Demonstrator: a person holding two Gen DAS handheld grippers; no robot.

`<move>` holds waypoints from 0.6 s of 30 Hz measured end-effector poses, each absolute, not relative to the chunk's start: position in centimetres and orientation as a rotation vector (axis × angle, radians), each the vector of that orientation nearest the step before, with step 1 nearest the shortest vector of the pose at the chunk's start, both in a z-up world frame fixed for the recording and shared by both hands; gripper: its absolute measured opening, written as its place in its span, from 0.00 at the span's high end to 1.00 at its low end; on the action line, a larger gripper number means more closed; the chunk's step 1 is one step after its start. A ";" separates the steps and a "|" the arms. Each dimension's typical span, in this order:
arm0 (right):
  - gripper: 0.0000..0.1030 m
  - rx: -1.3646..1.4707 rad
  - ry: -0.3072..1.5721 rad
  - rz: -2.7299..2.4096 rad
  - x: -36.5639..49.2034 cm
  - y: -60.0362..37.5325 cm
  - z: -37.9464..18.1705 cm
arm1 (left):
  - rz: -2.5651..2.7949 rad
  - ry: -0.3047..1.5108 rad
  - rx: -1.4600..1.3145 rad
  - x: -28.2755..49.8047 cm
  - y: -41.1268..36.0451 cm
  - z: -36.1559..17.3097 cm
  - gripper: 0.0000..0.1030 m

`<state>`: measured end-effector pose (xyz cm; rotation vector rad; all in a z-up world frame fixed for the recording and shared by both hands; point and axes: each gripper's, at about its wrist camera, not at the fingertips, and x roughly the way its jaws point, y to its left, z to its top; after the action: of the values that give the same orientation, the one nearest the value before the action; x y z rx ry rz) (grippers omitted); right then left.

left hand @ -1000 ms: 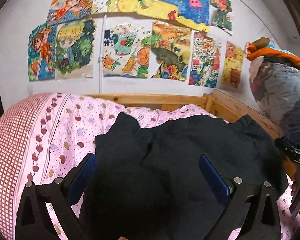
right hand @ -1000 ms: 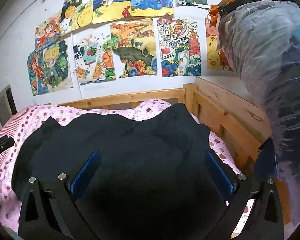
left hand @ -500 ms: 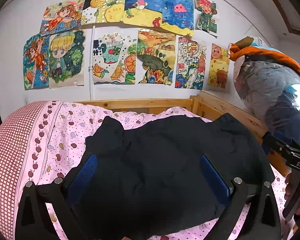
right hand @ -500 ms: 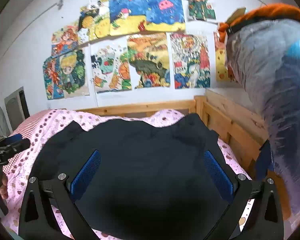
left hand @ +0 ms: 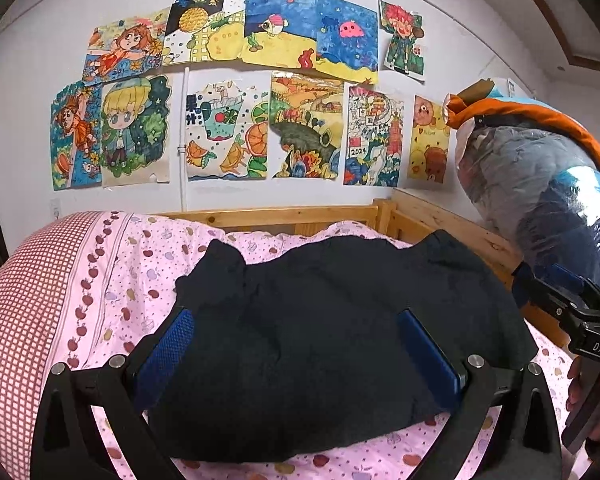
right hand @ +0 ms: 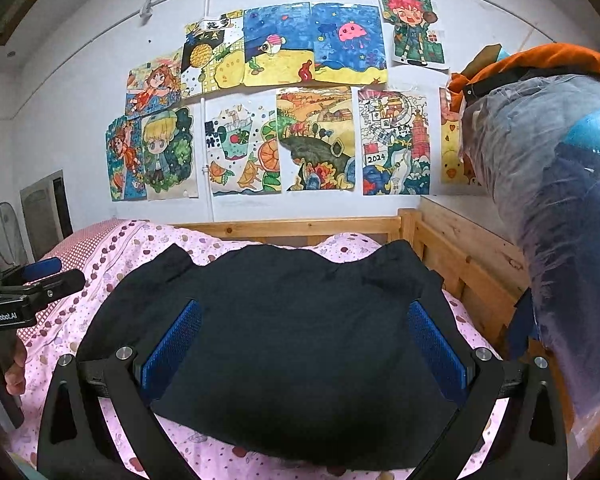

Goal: Fold large clothes

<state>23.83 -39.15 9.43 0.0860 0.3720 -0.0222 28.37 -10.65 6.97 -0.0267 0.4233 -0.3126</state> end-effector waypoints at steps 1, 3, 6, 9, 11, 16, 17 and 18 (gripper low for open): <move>0.02 0.086 0.379 -0.016 23.6 -38.9 9.3 | -0.311 0.425 -0.025 28.1 -10.5 6.8 0.00; 0.02 0.085 0.390 -0.005 23.3 -38.5 9.0 | -0.307 0.424 -0.024 27.6 -10.3 6.6 0.00; 0.02 0.080 0.400 0.000 22.6 -37.7 8.6 | -0.312 0.432 -0.019 26.8 -10.0 6.2 0.00; 0.02 0.079 0.410 0.003 21.9 -37.2 8.1 | -0.319 0.435 -0.022 25.8 -9.8 5.8 0.00; 0.02 0.086 0.428 -0.002 21.4 -37.0 7.8 | -0.321 0.439 -0.014 25.1 -9.8 5.4 0.00; 0.02 0.096 0.455 -0.019 19.8 -36.7 6.7 | -0.334 0.425 0.027 23.0 -10.1 4.8 0.00; 0.02 0.094 0.460 -0.024 19.4 -36.6 6.5 | -0.347 0.426 0.029 22.7 -10.2 4.7 0.00; 0.02 0.092 0.462 -0.028 19.1 -36.6 6.5 | -0.361 0.427 0.032 22.3 -10.3 4.6 0.00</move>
<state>19.12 -36.56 6.46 0.0919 0.4616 -0.0281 22.35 -10.26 4.65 0.0320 0.4272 -0.3613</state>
